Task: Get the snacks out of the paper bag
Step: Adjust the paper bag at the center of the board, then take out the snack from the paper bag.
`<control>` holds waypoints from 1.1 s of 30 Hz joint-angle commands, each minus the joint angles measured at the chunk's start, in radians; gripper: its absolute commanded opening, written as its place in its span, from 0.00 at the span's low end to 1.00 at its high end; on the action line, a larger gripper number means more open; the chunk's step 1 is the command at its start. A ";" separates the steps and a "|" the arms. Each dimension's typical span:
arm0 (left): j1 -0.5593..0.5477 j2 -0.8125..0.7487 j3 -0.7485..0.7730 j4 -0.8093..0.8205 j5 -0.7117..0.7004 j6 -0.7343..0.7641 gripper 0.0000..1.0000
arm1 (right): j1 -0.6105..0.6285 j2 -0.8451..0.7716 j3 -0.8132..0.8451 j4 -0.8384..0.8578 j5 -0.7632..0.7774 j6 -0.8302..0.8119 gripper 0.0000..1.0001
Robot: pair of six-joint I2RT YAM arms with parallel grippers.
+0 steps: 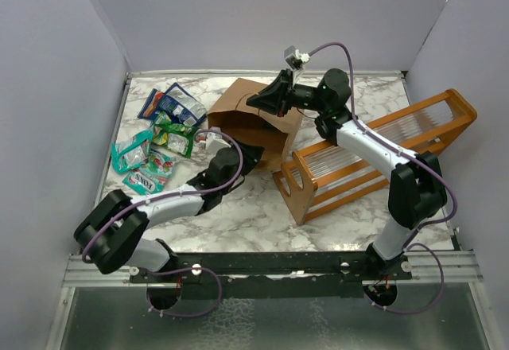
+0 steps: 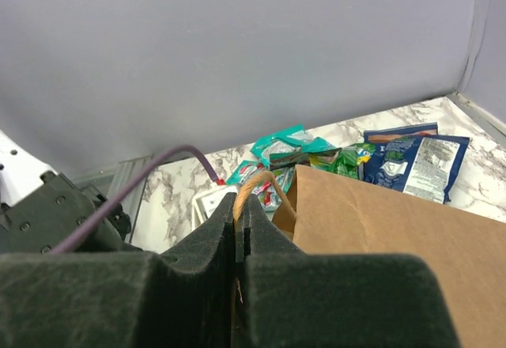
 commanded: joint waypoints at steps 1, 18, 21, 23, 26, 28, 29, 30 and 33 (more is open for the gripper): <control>-0.010 0.107 0.041 0.133 -0.099 -0.166 0.33 | -0.003 -0.034 0.026 0.031 0.027 0.012 0.02; -0.010 0.406 0.240 0.119 -0.129 -0.205 0.29 | -0.001 -0.034 0.036 0.067 -0.011 0.067 0.02; -0.009 0.446 0.270 0.123 -0.124 -0.208 0.30 | -0.002 -0.035 0.035 0.072 -0.017 0.075 0.02; -0.008 0.464 0.298 0.105 -0.132 -0.212 0.34 | -0.002 -0.038 0.033 0.070 -0.025 0.073 0.02; 0.011 0.498 0.361 0.028 -0.115 -0.240 0.38 | -0.001 -0.041 0.031 0.065 -0.030 0.071 0.02; 0.021 0.524 0.400 -0.021 -0.106 -0.264 0.39 | -0.002 -0.044 0.030 0.062 -0.030 0.067 0.02; 0.025 0.536 0.419 -0.042 -0.106 -0.271 0.41 | -0.001 -0.046 0.033 0.049 -0.029 0.058 0.02; 0.028 0.550 0.435 -0.061 -0.103 -0.279 0.41 | -0.001 -0.049 0.037 0.036 -0.024 0.047 0.02; 0.047 0.589 0.465 -0.073 -0.065 -0.306 0.42 | -0.001 -0.058 0.038 0.029 -0.022 0.043 0.02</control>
